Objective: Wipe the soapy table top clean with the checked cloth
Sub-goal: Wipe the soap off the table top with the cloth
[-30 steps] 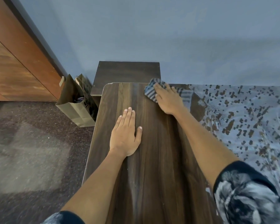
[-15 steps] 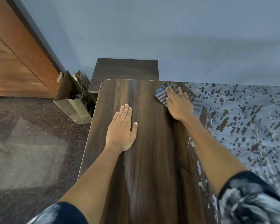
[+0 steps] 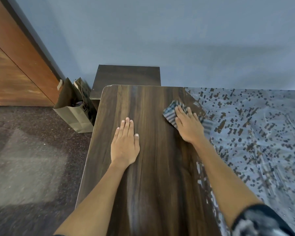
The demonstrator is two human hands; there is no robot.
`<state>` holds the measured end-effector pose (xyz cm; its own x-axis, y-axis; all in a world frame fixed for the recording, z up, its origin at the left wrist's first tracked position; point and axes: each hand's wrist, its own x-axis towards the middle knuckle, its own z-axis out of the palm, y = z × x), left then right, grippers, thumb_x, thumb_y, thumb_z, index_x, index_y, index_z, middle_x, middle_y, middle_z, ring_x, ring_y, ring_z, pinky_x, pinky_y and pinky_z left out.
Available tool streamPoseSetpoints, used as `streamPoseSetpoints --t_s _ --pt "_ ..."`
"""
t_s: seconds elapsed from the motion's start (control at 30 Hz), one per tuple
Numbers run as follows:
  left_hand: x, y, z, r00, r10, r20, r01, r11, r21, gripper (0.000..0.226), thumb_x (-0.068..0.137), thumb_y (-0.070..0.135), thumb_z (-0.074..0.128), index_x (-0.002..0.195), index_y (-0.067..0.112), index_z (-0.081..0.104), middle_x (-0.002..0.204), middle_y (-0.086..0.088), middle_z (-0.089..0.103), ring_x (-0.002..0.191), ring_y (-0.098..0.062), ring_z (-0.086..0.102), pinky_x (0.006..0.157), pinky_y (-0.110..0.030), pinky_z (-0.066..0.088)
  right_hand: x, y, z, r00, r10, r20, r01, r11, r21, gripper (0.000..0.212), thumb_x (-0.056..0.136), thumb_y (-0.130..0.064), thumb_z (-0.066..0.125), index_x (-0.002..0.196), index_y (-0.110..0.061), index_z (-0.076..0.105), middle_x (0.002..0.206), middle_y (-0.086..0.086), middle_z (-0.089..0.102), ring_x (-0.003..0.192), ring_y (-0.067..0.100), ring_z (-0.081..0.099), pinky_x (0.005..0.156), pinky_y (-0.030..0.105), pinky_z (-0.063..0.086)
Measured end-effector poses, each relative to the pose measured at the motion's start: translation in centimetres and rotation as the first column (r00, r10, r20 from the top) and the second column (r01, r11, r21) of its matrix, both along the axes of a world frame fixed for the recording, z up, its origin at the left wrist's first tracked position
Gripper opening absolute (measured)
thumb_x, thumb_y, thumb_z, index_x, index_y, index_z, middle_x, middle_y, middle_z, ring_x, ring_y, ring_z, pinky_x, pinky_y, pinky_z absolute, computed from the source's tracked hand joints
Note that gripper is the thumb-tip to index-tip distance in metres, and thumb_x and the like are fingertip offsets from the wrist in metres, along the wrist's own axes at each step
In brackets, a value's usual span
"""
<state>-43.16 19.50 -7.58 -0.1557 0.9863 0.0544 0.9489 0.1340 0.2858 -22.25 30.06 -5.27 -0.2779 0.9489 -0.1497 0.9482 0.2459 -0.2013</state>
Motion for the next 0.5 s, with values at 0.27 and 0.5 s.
streamPoseSetpoints --t_s 0.27,0.5 --pt "1.7 -3.4 -0.1 1.000 -0.019 -0.011 0.020 1.000 0.015 0.064 0.092 0.038 0.005 0.146 0.006 0.018 0.154 -0.009 0.018 0.143 -0.019 0.013 0.114 -0.029 0.006 -2.0 -9.4 0.3 0.925 0.358 -0.125 -0.357 0.934 0.025 0.049 0.101 -0.036 0.015 0.148 -0.027 0.011 0.153 -0.015 0.003 0.142 0.011 -0.009 0.112 0.025 -0.011" --pt "2.9 -6.8 -0.5 1.000 -0.010 -0.023 0.010 1.000 0.000 0.057 0.095 0.033 0.014 0.143 0.005 0.026 0.151 -0.008 0.027 0.140 -0.018 0.018 0.113 -0.034 0.017 4.4 -7.6 0.3 0.986 0.163 -0.024 -0.164 0.985 -0.049 0.054 0.097 -0.047 0.000 0.148 -0.029 0.003 0.154 -0.014 -0.003 0.144 0.015 -0.007 0.117 0.031 -0.004"
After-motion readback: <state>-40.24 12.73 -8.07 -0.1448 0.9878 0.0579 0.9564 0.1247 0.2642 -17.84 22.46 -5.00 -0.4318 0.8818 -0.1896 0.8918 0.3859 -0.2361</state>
